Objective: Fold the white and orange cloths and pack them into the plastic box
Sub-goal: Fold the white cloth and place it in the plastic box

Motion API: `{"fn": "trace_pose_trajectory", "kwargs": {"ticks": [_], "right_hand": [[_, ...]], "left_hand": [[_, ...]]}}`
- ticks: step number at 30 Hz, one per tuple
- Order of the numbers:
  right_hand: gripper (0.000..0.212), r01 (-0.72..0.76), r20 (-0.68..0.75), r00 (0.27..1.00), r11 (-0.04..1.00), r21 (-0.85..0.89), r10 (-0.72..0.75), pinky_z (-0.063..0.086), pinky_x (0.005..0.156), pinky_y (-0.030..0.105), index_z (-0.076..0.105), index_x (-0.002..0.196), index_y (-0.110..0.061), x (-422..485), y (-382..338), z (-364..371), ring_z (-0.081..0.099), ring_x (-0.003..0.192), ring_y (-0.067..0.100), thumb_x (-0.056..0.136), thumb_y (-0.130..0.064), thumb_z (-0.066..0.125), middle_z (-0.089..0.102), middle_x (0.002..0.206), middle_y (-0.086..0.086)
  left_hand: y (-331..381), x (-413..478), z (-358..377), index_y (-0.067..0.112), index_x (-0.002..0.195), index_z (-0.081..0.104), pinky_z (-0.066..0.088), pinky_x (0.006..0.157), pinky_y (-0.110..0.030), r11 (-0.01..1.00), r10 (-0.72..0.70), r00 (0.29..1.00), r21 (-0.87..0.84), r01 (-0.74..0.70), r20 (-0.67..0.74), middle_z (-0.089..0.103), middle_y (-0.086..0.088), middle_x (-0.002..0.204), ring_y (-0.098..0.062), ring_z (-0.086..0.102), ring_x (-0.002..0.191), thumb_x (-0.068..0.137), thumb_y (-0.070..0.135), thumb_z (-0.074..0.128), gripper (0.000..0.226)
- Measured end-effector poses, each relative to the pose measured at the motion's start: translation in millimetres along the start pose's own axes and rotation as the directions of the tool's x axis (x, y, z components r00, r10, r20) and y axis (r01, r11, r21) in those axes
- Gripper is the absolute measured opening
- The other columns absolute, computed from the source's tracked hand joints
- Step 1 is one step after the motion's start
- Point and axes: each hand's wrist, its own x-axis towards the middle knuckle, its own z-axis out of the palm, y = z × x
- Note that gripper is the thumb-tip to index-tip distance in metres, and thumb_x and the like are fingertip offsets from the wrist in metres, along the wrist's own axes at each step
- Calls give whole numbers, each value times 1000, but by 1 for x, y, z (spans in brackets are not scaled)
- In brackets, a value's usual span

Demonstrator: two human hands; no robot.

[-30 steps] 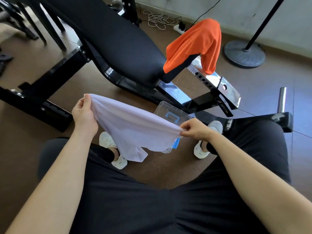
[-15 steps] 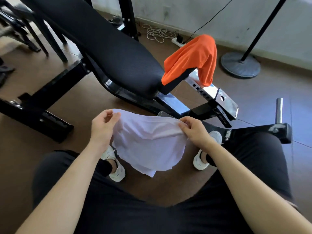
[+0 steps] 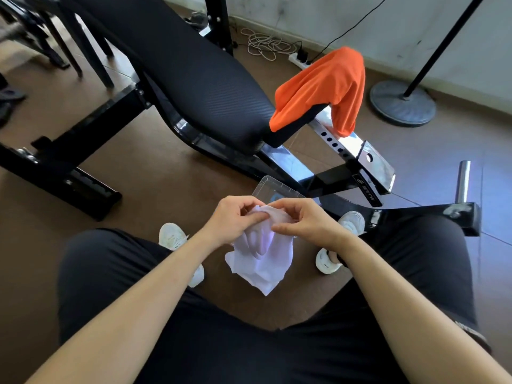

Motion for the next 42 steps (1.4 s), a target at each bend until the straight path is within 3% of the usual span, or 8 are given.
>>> {"fn": "trace_pose_trajectory", "kwargs": {"ticks": [3, 6, 8, 12, 16, 21, 34, 42], "right_hand": [[26, -62, -54, 997, 992, -113, 56, 58, 75, 31, 69, 110, -21, 0, 13, -7, 71, 86, 18, 85, -13, 74, 73, 93, 3], [5, -129, -139, 985, 975, -180, 105, 54, 70, 31, 73, 87, -21, -1, 26, -18, 65, 71, 7, 86, -16, 75, 71, 77, -6], [6, -160, -220, 968, 972, -172, 120, 56, 68, 37, 74, 81, -21, 1, 31, -25, 62, 67, 9, 86, -18, 76, 71, 73, 2], [6, -112, -394, 910, 992, 59, 126, 54, 65, 25, 77, 87, -17, 2, 24, -23, 67, 69, 10, 91, -16, 73, 74, 79, 4], [12, -36, -547, 812, 953, 302, 204, 57, 67, 29, 78, 93, -10, 1, 13, -2, 71, 74, 19, 95, -18, 69, 75, 86, 13], [11, -10, -493, 850, 943, 332, 182, 62, 80, 48, 78, 96, -10, 5, 6, 22, 71, 84, 38, 94, -9, 67, 74, 90, 20], [19, 25, -517, 848, 967, 252, 113, 63, 83, 33, 72, 97, -32, 8, -4, 45, 74, 89, 14, 88, -16, 76, 77, 93, -4], [15, 47, -556, 831, 997, 55, -9, 62, 75, 26, 78, 101, -17, 10, -2, 44, 71, 82, 15, 87, -23, 78, 75, 89, 0]], "left_hand": [[-6, 1, -9, 14, 96, 75, 43, 62, -9, 998, -47, 996, 38, 50, -74, 62, 23, 64, 5, 59, 65, 94, 20, 71, 8], [-12, 1, -20, 19, 93, 75, 44, 63, -13, 995, -100, 986, -8, 100, -135, 61, 16, 66, 0, 56, 64, 94, 21, 71, 4], [-15, 2, -25, 20, 94, 76, 46, 65, -17, 989, -144, 972, -70, 133, -186, 65, 8, 72, -4, 57, 68, 94, 22, 71, 5], [-13, 3, -26, 22, 107, 78, 54, 76, -26, 965, -209, 953, -205, 164, -221, 76, 2, 95, -14, 68, 89, 92, 22, 74, 15], [-11, 3, -25, 23, 116, 75, 59, 84, -33, 923, -283, 932, -329, 200, -227, 77, 0, 105, -15, 69, 100, 88, 17, 77, 29], [-4, 0, -11, 22, 102, 73, 58, 77, -33, 897, -288, 934, -401, 186, -210, 79, -4, 98, -21, 74, 96, 85, 16, 81, 20], [17, -8, 12, 13, 116, 75, 60, 93, -49, 864, -298, 944, -461, 202, -143, 77, -8, 111, -27, 74, 105, 100, 11, 60, 22], [15, -11, 11, 15, 107, 79, 60, 91, -53, 913, -158, 971, -401, 74, -181, 80, -8, 103, -27, 77, 98, 90, 2, 72, 22]]}}
